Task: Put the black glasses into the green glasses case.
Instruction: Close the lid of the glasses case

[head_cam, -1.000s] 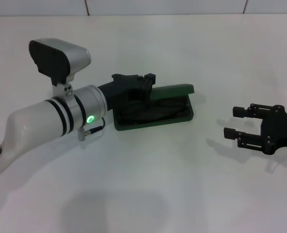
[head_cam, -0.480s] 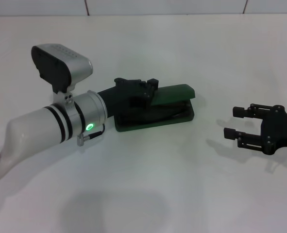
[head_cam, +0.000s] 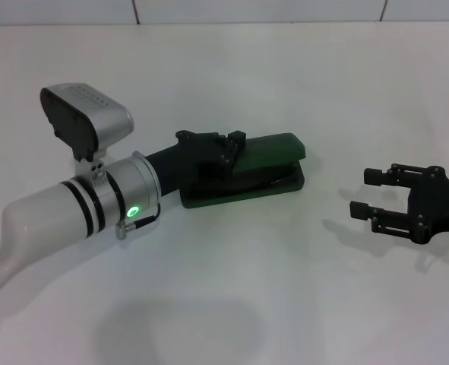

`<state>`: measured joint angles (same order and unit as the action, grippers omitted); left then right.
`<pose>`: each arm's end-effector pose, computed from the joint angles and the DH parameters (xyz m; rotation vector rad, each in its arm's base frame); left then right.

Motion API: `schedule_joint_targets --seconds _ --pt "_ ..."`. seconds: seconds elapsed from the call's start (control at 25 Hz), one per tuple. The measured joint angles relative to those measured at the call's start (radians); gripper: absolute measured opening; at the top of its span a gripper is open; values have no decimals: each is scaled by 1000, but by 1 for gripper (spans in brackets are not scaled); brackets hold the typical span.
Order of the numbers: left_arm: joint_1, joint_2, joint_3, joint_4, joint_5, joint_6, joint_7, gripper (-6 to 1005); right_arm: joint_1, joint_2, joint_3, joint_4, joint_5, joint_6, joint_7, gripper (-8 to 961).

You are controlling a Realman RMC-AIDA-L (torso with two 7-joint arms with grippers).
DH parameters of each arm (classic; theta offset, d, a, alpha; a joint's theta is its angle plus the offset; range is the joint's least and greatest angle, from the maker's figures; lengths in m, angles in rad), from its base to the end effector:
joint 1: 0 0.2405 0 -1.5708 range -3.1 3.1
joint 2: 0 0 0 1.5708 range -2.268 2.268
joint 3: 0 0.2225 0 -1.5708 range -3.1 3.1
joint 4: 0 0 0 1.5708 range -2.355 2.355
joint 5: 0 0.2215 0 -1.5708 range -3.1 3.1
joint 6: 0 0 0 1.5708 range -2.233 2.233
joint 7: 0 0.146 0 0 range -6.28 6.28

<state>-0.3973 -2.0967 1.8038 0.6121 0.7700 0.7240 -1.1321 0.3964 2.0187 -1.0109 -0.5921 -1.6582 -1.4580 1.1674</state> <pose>-0.2179 0.3352 -0.0931 -2.3667 -0.8145 -0.6972 0.2624 0.3054 0.0037 -2.6841 0.4614 0.7153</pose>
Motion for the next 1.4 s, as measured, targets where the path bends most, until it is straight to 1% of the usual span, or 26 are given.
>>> schedule_joint_targets --seconds 0.44,0.84,1.08,1.24,1.4 --pt "5 -4 2 -8 -4 26 68 53 0 0 0 0 0 -3 1 619" --pt "-2 -3 10 -5 -22 38 82 53 -2 0 0 0 0 -6 2 620" --pt "1 -1 12 -28 -18 82 112 54 -3 0 0 0 1 -13 2 620" --pt "-1 0 7 -70 -24 123 149 54 -2 0 0 0 2 -15 2 620" --pt "-3 -2 6 -81 -25 134 167 54 -2 0 0 0 8 -15 3 620"
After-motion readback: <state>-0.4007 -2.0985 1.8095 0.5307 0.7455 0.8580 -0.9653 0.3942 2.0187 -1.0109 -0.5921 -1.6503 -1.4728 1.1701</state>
